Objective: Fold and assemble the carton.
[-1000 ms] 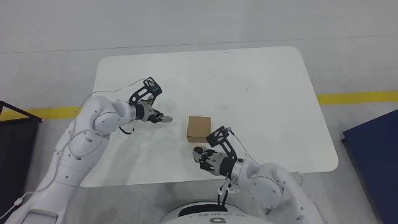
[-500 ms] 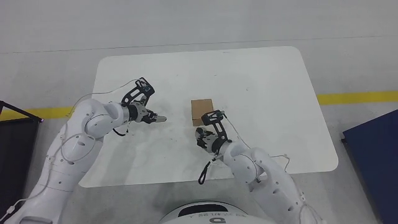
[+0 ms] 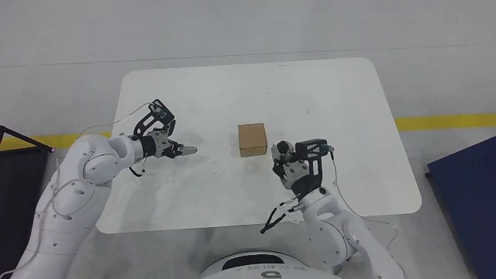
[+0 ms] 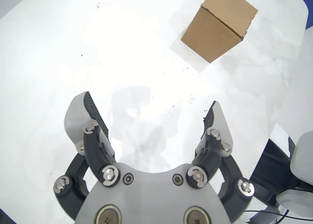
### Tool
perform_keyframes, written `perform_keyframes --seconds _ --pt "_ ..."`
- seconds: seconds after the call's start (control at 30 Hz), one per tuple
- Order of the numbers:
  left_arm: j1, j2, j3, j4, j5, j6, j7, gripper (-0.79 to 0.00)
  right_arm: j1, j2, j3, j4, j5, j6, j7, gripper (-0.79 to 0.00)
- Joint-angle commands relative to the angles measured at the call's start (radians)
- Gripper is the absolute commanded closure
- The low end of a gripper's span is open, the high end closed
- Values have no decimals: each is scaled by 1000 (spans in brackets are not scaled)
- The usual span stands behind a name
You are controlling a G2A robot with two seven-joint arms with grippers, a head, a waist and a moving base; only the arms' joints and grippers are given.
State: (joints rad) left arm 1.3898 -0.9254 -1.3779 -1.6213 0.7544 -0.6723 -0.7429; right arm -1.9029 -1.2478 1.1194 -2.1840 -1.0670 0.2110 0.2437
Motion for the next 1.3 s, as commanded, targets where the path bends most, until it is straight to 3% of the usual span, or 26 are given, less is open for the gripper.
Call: perform_keyframes --seconds 0.0,0.17,0.27,0.37,0.5,1.27 --pt "0 0 0 0 0 0 0 -784 0 0 0 0 0 0 0 -277" --pt "0 0 0 0 0 0 0 -784 0 0 0 0 0 0 0 -563" --pt "0 0 0 0 0 0 0 -785 0 0 0 0 0 0 0 -685" --pt "0 0 0 0 0 0 0 -784 0 0 0 0 0 0 0 -757" --pt "0 0 0 0 0 0 0 -785 0 0 0 0 0 0 0 -785" --pt "0 0 0 0 0 0 0 -785 0 0 0 0 0 0 0 -785"
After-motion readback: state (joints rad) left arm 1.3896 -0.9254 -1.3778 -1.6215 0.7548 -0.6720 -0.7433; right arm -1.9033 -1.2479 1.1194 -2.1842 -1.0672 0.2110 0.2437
